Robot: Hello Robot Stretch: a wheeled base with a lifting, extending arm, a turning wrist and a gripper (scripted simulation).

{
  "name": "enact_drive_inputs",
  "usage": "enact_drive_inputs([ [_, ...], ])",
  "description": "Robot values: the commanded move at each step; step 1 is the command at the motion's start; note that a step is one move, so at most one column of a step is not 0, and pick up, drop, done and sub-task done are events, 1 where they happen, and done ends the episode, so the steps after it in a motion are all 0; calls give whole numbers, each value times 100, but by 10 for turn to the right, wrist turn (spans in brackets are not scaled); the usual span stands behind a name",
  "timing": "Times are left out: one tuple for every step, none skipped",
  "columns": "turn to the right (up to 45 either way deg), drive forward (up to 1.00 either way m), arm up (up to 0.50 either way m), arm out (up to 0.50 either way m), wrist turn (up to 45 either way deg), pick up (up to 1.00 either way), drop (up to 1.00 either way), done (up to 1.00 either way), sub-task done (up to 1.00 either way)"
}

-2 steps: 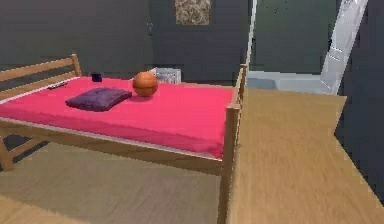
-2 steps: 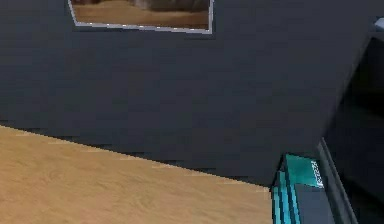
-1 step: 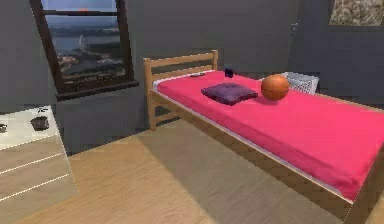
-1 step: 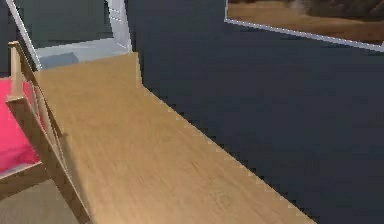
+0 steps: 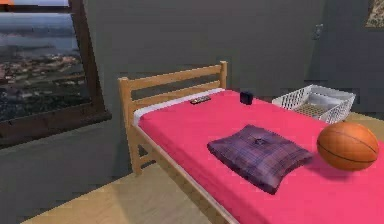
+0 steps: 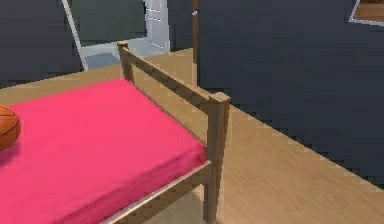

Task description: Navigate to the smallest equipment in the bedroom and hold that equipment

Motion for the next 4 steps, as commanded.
enact_drive_inputs([
  [-450,0,0,0,0,0,0,0,0],
  [450,0,0,0,0,0,0,0,0],
  [450,0,0,0,0,0,0,0,0],
  [450,0,0,0,0,0,0,0,0],
])
